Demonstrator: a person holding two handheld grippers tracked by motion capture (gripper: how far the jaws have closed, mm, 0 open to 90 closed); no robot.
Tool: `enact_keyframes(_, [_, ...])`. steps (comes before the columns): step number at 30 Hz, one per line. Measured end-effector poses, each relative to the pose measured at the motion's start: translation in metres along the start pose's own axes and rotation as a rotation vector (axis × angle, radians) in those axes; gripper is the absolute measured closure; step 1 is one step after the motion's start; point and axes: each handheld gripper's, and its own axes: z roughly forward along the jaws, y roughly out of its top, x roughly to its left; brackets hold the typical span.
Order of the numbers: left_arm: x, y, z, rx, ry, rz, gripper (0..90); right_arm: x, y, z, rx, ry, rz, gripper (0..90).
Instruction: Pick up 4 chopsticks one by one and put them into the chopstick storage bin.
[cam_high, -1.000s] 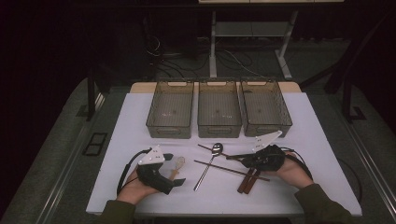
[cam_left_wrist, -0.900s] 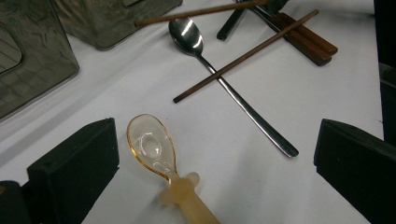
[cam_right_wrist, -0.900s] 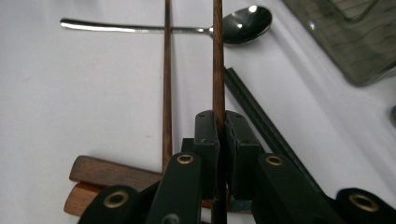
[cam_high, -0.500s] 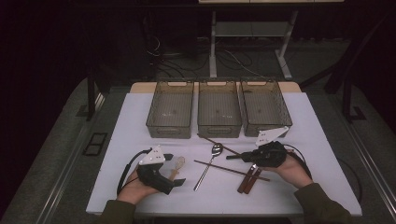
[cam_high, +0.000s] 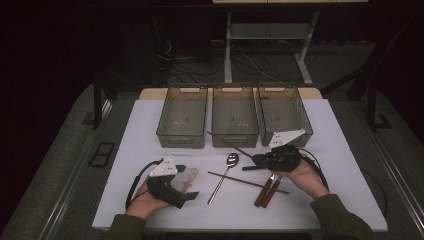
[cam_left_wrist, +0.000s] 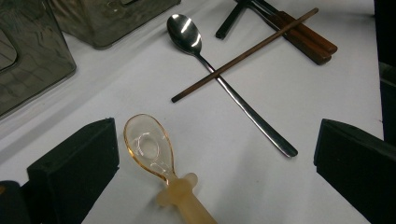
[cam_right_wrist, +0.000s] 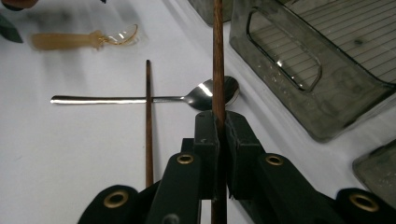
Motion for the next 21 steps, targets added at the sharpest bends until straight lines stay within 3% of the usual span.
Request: enact_keyframes(21, [-0.001,0.0,0.001,0.004,-0.005,-0.001,0.0,-0.001,0.024,0.027,-0.012,-0.009,0.014,84.1])
